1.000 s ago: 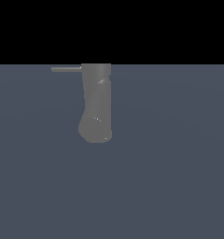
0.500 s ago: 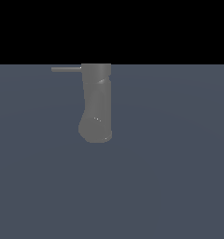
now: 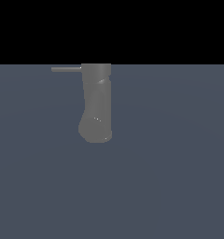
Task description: Turn on the faucet by rotating a designated handle.
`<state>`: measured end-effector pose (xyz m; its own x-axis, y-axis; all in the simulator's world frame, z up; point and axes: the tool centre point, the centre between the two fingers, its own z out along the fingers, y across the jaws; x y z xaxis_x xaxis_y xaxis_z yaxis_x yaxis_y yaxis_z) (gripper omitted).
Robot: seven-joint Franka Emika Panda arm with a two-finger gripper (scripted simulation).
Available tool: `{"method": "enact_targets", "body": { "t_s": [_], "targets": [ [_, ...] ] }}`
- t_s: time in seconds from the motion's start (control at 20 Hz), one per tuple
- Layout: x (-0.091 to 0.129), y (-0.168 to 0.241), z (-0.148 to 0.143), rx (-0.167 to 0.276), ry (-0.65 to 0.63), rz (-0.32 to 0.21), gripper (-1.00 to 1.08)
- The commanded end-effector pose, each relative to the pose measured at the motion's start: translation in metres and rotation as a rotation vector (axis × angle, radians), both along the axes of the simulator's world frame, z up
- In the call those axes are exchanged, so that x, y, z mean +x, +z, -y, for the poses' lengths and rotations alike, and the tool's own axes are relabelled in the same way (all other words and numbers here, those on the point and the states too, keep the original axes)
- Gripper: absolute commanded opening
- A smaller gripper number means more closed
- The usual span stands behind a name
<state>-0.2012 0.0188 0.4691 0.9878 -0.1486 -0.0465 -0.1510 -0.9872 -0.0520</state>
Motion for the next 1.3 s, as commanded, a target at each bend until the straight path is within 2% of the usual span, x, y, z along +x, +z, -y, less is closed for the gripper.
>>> {"method": "enact_targets", "body": {
  "t_s": [0.0,0.6,1.25],
  "targets": [
    [0.013,-0.003,-0.004,0.01,-0.052,-0.005,-1.0],
    [0.077,-0.026,-0.029,0.038,-0.327,-0.038,-1.0],
    [0.143,-0.065,-0.061,0.03,-0.635,-0.071,-1.0]
  ]
}}
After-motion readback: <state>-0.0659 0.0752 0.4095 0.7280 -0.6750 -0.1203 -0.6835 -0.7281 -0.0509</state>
